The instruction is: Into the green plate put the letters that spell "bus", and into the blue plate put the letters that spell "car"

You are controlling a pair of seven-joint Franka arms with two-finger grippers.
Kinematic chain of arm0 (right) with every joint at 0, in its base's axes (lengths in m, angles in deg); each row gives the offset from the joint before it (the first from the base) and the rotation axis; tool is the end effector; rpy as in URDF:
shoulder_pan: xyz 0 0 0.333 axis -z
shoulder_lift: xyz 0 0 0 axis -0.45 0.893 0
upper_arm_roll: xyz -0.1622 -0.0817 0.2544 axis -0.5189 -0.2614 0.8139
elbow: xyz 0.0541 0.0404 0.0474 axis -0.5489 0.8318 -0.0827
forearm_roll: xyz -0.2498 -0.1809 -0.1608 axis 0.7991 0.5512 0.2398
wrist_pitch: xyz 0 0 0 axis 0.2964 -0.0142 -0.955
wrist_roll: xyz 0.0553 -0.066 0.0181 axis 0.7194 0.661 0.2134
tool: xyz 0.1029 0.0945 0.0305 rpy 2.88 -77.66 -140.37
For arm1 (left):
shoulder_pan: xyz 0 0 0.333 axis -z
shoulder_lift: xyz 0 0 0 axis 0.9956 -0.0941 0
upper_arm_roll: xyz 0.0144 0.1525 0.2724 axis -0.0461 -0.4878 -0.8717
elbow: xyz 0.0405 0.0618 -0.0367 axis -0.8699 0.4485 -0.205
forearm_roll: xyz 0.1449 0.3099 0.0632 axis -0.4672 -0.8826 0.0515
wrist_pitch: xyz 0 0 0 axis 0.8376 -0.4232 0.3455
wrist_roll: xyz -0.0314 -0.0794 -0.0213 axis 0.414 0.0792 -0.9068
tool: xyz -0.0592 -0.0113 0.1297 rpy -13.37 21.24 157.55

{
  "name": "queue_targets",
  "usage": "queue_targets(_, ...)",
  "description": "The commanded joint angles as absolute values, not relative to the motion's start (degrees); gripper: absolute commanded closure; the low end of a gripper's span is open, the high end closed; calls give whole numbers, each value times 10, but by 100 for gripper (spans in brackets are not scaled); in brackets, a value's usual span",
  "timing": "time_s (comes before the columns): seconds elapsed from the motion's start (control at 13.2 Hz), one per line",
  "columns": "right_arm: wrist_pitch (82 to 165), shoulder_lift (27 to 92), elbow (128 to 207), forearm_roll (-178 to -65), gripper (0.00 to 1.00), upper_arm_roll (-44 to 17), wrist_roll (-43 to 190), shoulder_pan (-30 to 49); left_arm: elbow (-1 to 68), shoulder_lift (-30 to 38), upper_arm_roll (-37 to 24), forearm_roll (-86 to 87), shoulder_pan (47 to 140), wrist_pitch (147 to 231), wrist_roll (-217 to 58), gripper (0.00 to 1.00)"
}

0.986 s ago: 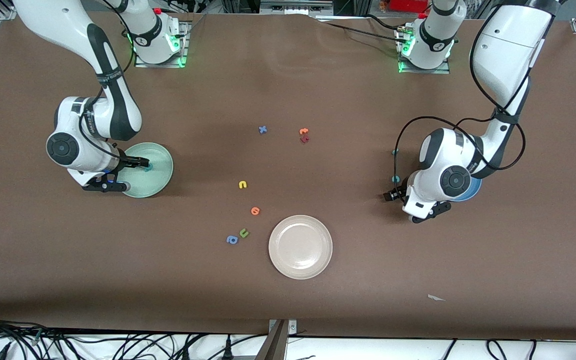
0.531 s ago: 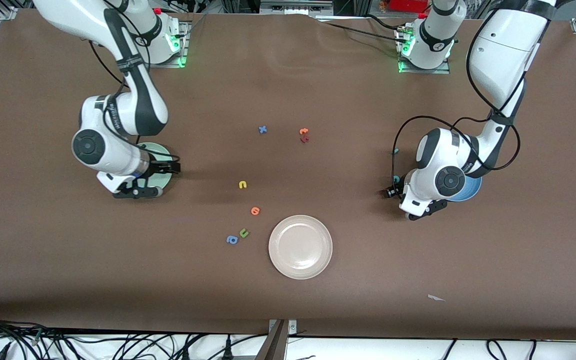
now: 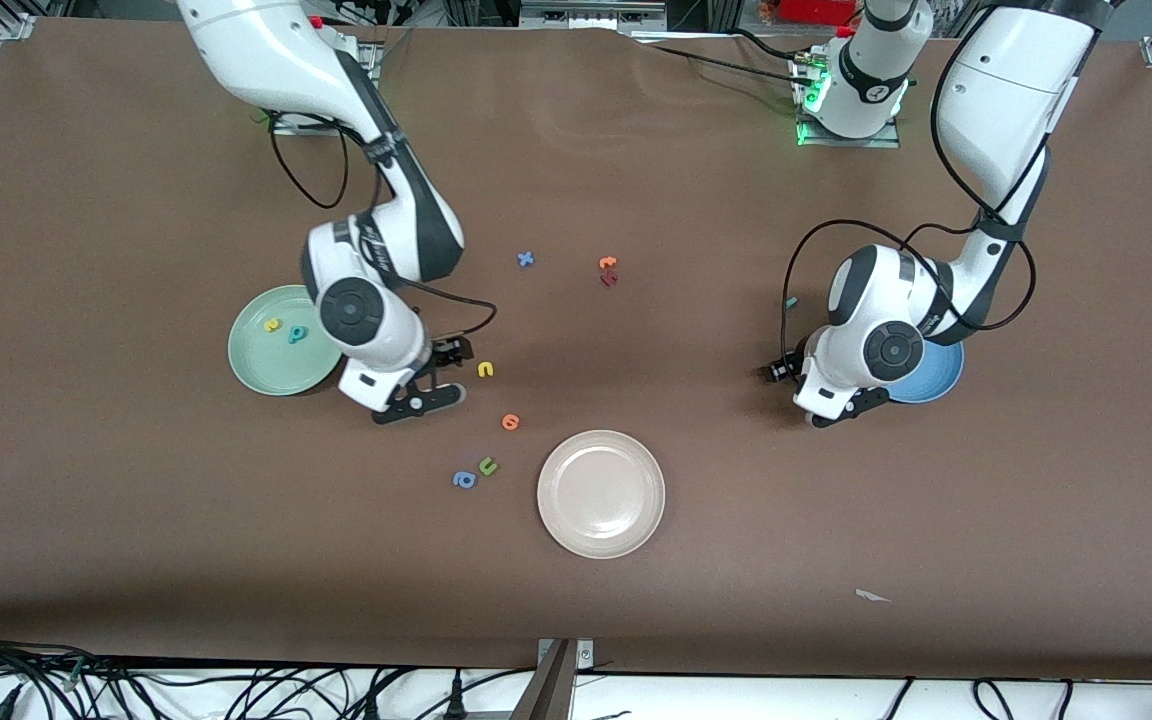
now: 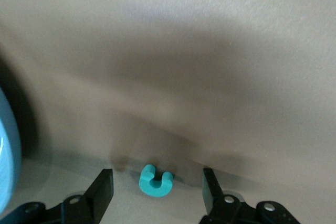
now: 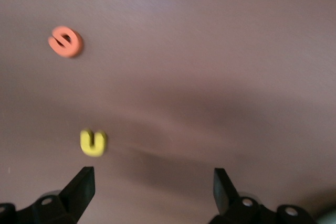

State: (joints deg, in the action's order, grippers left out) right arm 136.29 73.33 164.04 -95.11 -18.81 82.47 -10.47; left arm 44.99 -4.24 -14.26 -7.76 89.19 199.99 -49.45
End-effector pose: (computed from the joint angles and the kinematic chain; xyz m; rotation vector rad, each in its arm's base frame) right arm 0.5597 0.3041 0.2140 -3.0954 -0.4805 0.1146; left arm 0.5311 -0.1441 0.1633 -3.0266 -0.6063 0.4658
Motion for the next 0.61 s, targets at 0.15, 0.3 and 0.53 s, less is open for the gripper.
queue_targets(0.15, 1462, 788, 1616, -960, 30, -193, 943, -157, 479, -29, -141, -72, 889, 2004, -507, 36)
queue_targets(0.3, 1471, 791, 1618, -960, 36, -192, 946, -160, 478, -30, -141, -72, 889, 2015, -507, 37)
queue_targets(0.53, 1467, 789, 1632, -960, 38, -190, 943, -163, 478, -35, -141, -72, 886, 2020, -508, 37)
